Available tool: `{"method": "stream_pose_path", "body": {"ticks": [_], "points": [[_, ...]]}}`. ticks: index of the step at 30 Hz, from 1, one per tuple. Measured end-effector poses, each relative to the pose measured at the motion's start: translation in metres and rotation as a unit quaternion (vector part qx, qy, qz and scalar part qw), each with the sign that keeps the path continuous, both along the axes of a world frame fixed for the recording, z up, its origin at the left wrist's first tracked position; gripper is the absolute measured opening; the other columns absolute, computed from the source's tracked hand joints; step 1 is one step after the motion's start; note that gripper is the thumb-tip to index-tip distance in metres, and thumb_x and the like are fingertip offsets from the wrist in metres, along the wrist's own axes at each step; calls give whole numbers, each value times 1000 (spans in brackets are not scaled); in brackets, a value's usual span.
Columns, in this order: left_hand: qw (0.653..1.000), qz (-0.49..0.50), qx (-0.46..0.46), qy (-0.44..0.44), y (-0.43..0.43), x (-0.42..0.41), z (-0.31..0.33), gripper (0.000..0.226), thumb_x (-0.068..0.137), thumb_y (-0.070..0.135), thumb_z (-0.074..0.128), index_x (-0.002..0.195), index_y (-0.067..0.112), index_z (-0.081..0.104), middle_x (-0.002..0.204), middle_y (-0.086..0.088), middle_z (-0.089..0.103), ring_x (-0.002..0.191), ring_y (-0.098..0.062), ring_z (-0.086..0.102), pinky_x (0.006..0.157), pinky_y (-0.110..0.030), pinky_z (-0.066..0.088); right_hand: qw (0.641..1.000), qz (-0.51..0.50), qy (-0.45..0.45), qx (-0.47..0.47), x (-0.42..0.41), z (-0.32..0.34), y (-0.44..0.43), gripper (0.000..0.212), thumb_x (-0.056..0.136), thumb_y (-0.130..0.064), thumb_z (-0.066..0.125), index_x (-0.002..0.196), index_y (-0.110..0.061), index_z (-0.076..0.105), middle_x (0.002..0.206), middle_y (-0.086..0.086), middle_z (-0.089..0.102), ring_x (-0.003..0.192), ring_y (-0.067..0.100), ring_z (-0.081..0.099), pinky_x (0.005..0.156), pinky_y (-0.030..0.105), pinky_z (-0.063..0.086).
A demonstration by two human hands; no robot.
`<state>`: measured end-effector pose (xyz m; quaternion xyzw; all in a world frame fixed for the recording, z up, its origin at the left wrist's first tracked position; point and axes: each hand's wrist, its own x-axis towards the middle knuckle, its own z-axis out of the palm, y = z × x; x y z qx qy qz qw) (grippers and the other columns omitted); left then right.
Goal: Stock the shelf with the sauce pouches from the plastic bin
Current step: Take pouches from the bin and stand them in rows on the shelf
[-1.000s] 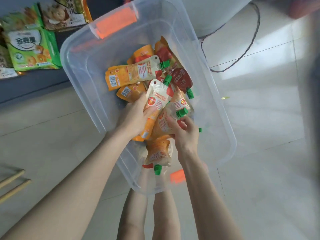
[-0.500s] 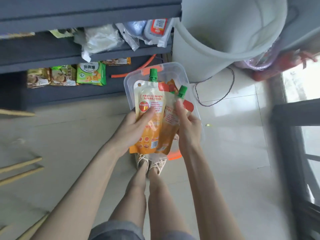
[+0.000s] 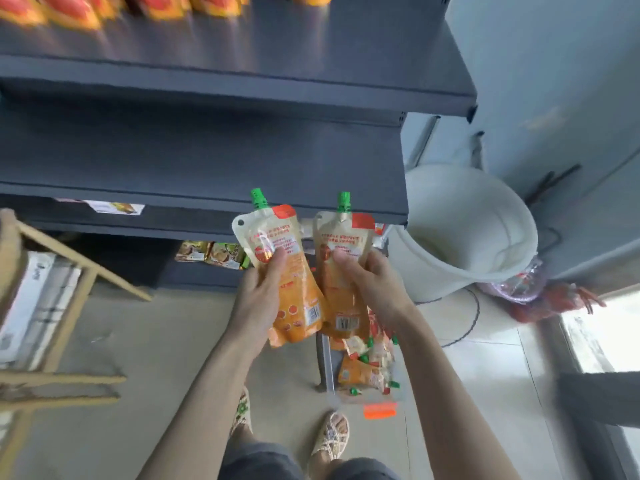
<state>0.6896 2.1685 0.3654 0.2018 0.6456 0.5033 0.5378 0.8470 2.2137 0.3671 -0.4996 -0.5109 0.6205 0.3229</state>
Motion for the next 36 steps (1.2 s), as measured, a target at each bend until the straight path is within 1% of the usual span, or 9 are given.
{"method": "stream_pose_path", "body": {"ticks": [2, 8, 12, 16, 20, 25, 29, 33, 36], "points": [[1000, 2, 16, 5, 6, -25, 12, 24, 85, 48, 58, 97, 27, 57, 99, 1, 69, 94, -20, 66, 90, -47, 51, 999, 16, -27, 41, -23, 18, 11, 5, 94, -35, 51, 93, -31, 53, 92, -9, 67, 71, -2, 67, 59, 12, 51], [998, -44, 29, 27, 27, -107, 45, 53, 76, 66, 58, 115, 31, 52, 107, -3, 68, 97, -25, 66, 90, -51, 50, 996, 38, -24, 76, -109, 51, 36, 24, 96, -45, 41, 102, -27, 56, 93, -2, 68, 82, 12, 69, 70, 23, 57], [986, -135, 71, -61, 43, -162, 75, 46, 90, 58, 36, 113, 25, 59, 101, -6, 72, 92, -22, 69, 78, -41, 54, 996, 54, -16, 63, -174, 70, 42, 39, 97, -53, 21, 98, -37, 57, 87, -13, 67, 74, 2, 68, 62, 15, 52], [969, -204, 116, -78, 60, -209, 87, 50, 92, 59, 21, 114, 31, 56, 105, 1, 72, 98, -16, 68, 82, -37, 52, 998, 51, 6, 29, -221, 82, 51, 53, 92, -63, 12, 113, -36, 53, 105, -12, 62, 97, 6, 62, 91, 31, 49], [956, -262, 132, -28, 73, -244, 93, 41, 90, 60, 25, 113, 40, 53, 109, 9, 69, 104, -12, 64, 84, -33, 51, 999, 37, 17, 22, -255, 93, 61, 52, 80, -71, 26, 104, -38, 59, 105, -11, 66, 100, 12, 64, 97, 40, 48], [957, -222, 188, 23, 102, -268, 111, 24, 85, 56, 41, 106, 49, 52, 115, 17, 60, 107, -4, 57, 95, -33, 45, 997, 17, 32, 63, -276, 109, 86, 46, 84, -64, 37, 98, -31, 66, 82, -15, 73, 79, 2, 68, 72, 21, 53], [957, -166, 225, 75, 134, -283, 124, 16, 86, 50, 51, 97, 42, 58, 100, 12, 66, 98, -9, 62, 87, -32, 51, 995, -20, 39, 86, -291, 122, 118, 72, 69, -73, 52, 113, -16, 57, 95, 1, 62, 87, 18, 64, 73, 31, 53], [946, -162, 246, 136, 172, -294, 135, 39, 83, 58, 47, 108, 29, 56, 105, 4, 65, 100, -12, 61, 89, -34, 50, 990, -48, 74, 113, -305, 131, 155, 64, 68, -69, 55, 101, -15, 48, 86, 6, 58, 76, 19, 60, 69, 35, 55], [939, -167, 258, 152, 204, -301, 141, 31, 88, 61, 33, 100, 38, 49, 108, 5, 61, 95, -7, 61, 89, -32, 49, 982, -86, 74, 149, -315, 135, 187, 64, 69, -71, 56, 94, -13, 43, 73, 10, 60, 60, 16, 57, 59, 29, 50]]}}
